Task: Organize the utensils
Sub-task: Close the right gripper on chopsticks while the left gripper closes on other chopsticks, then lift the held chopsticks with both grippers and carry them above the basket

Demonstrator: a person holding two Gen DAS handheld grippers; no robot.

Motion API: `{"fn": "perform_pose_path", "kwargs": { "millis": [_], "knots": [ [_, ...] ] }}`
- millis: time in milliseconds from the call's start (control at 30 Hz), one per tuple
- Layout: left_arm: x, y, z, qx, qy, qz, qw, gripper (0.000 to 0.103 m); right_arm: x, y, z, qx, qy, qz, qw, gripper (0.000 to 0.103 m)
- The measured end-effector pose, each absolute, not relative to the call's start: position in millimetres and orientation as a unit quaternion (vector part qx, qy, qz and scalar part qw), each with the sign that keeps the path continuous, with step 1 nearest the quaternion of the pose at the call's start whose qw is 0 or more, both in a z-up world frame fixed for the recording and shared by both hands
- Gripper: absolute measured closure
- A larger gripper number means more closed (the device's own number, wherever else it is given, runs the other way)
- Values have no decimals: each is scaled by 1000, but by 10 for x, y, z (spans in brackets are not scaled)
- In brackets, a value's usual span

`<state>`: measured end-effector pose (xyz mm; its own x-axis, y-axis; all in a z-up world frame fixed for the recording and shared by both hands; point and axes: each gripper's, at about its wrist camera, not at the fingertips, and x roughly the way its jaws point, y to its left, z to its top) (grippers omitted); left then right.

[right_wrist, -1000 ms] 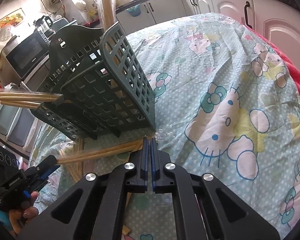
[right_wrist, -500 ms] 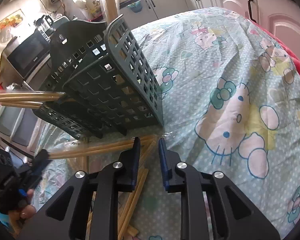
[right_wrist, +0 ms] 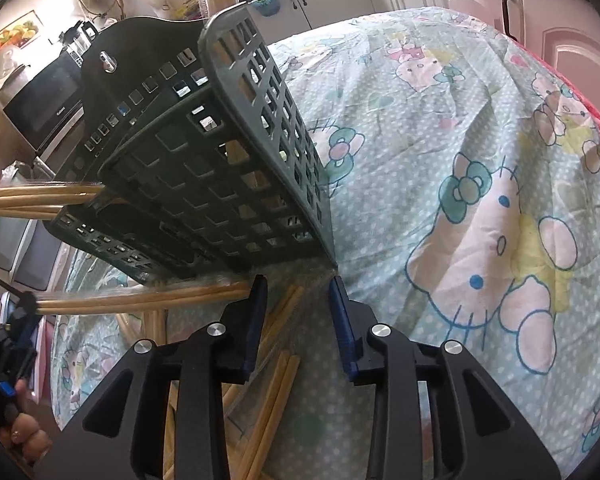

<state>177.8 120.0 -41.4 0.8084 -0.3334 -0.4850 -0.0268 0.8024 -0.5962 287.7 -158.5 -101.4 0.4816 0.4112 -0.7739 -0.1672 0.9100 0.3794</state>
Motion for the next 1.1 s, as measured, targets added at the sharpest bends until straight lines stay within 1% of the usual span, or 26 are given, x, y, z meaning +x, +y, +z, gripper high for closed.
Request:
{"fn": "perform_pose_path", "kwargs": {
  "millis": [167, 200, 367, 733, 1100],
  "knots": [
    [1723, 1230, -291, -294, 286, -82, 908, 99, 2947, -1590, -1034, 129, 481, 174, 850, 73],
    [1717, 1231, -277, -294, 285, -81, 909, 99, 2960, -1591, -1037, 127, 480, 175, 850, 78],
    [1676, 1256, -237, -295, 283, -80, 909, 99, 2971, -1628, -1036, 127, 475, 177, 852, 94],
    [1590, 1144, -16, -283, 268, -107, 915, 101, 2813, -1963, -829, 148, 452, 190, 859, 95],
    [1569, 931, 204, -263, 259, -140, 919, 101, 2529, -2036, -218, 148, 391, 239, 876, 98]
  ]
}}
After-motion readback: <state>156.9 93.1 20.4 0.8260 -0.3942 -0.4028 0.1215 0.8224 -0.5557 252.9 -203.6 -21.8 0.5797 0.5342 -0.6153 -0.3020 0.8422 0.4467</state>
